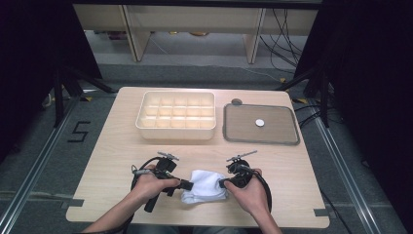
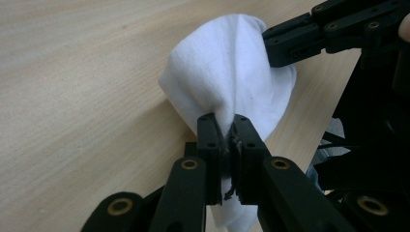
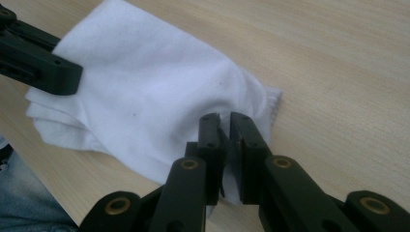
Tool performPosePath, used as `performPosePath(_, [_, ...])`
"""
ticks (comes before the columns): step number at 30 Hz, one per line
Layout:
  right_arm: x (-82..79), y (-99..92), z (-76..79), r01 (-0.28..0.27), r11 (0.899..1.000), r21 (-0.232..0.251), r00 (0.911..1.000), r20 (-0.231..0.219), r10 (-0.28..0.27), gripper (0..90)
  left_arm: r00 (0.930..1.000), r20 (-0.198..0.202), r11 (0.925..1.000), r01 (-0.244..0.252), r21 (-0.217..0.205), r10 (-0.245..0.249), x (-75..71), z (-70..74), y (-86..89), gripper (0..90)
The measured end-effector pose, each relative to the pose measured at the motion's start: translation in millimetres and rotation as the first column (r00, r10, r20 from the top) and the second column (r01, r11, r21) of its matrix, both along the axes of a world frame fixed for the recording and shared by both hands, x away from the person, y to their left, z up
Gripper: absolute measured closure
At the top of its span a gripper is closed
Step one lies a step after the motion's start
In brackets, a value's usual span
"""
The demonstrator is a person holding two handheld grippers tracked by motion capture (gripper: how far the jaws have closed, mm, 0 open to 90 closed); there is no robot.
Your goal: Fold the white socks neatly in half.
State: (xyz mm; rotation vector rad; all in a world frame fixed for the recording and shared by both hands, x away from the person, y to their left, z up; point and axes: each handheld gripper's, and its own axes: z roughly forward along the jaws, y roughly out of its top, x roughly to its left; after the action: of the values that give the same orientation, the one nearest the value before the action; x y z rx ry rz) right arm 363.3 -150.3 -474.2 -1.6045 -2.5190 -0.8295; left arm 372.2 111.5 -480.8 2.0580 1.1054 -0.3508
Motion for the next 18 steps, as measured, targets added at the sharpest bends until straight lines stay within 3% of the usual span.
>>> performPosePath(5, [1.0, 1.3, -0.4, -0.001, 1.000, -0.004, 1.0000, 0.002, 0.001, 83.9, 1.0000, -0.005, 0.9999, -0.006, -0.016, 0.006, 2.3, 1.4, 0.6, 83.2])
performPosePath(10, [1.2, 3.6, 0.5, -0.001, 1.000, -0.006, 1.0000, -0.001, 0.001, 83.1, 0.9999, -0.007, 0.9998, 0.012, 0.018, -0.011, 6.5, 1.8, 3.5, 83.2])
performPosePath(12, [0.6, 6.4, 4.4, 0.000, 1.000, -0.005, 1.0000, 0.005, 0.000, 82.0, 0.9998, -0.018, 0.9999, 0.002, 0.013, -0.001, 6.7, 0.8, 2.2, 83.1])
performPosePath(18, [-1.7, 20.2, 26.2, -0.040, 0.999, 0.032, 0.9941, 0.103, 0.036, 84.4, 0.9998, -0.020, 0.9996, 0.010, 0.025, -0.010, 7.5, -3.6, 4.0, 83.0])
